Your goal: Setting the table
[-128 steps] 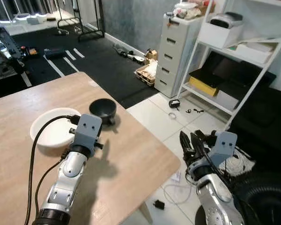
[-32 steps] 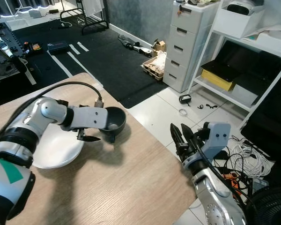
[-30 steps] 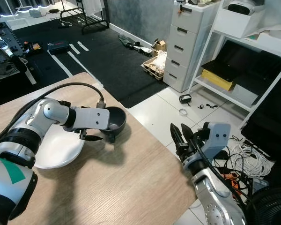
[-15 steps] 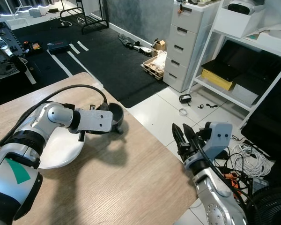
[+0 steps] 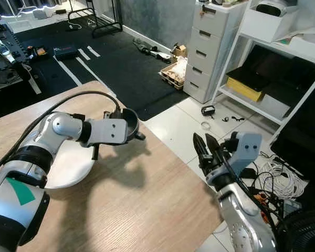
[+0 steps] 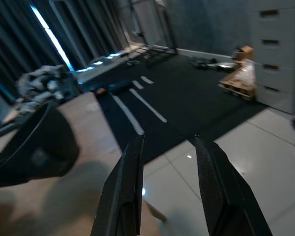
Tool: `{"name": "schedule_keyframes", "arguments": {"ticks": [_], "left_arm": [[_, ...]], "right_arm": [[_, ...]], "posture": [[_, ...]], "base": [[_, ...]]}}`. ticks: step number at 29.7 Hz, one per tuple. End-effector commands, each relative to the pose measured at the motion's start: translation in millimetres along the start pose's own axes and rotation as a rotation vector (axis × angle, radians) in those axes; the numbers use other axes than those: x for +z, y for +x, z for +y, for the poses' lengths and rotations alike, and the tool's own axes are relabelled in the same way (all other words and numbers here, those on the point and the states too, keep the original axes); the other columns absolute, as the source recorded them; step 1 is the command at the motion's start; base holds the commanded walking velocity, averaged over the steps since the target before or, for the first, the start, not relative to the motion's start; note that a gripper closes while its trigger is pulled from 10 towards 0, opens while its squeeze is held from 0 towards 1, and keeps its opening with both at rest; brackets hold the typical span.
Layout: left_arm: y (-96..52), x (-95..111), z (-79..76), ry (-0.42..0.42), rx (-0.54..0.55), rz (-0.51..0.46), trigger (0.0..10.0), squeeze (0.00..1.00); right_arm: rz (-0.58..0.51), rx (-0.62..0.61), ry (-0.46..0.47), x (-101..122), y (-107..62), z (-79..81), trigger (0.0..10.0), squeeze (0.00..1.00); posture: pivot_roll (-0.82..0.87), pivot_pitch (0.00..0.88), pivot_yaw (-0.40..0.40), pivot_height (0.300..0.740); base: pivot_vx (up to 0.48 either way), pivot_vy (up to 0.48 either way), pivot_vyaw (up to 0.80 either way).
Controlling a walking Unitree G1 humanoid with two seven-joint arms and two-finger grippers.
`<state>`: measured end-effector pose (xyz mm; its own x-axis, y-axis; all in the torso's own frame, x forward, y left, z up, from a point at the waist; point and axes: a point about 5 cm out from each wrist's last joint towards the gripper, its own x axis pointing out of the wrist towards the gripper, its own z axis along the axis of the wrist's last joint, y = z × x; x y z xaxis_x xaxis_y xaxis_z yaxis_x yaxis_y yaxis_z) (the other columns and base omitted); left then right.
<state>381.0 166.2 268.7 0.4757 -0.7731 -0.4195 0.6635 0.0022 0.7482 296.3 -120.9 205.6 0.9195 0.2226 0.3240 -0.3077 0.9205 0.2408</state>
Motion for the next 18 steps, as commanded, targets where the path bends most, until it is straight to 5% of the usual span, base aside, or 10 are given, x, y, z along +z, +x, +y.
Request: {"name": "schedule_keyframes", "arguments": {"ticks": [1,7,8,9,15,16,18], "left_arm": [[-4.7,2,2.5,-0.04,-0.005,-0.034,10.0,0.0],[-11.1,12,11.1,-0.097,-0.069,-0.099,10.0,0.0],[-13.3,15,11.8,-0.121,-0.118,-0.12,10.0,0.0],[-15.2,17,11.2,-0.136,-0.165,-0.134,10.0,0.0],[-18.9,17,2.5,-0.175,-0.313,-0.147,10.0,0.0],[-19.1,17,-0.5,-0.183,-0.344,-0.142,10.0,0.0],[-19.4,16,-4.5,-0.192,-0.375,-0.133,10.0,0.0]], "right_arm": [[-0.013,0.075,0.023,3,-0.3,11.9,10.0,0.0],[-0.022,0.288,-0.078,8,-5.2,34.3,10.0,0.0],[-0.019,0.359,-0.134,8,-7.6,41.2,10.0,0.64],[-0.015,0.409,-0.176,8,-9.4,45.7,10.0,1.0],[0.014,0.557,-0.3,5,-15.4,55.8,10.0,1.0],[0.031,0.606,-0.329,4,-18.5,58.2,10.0,0.0],[0.053,0.668,-0.361,3,-23.1,60.6,10.0,0.0]], "posture": [[0.08,0.167,0.137,0.74],[0.09,0.159,0.14,0.74],[0.09,0.157,0.141,0.74],[0.09,0.156,0.143,0.74],[0.09,0.153,0.15,0.74],[0.09,0.153,0.153,0.74],[0.09,0.151,0.158,0.74]], "base": [[0.0,0.0,0.0],[0.0,0.0,0.0],[0.0,0.0,0.0],[0.0,0.0,0.0],[0.0,0.0,0.0],[0.0,0.0,0.0],[0.0,0.0,0.0]]}}
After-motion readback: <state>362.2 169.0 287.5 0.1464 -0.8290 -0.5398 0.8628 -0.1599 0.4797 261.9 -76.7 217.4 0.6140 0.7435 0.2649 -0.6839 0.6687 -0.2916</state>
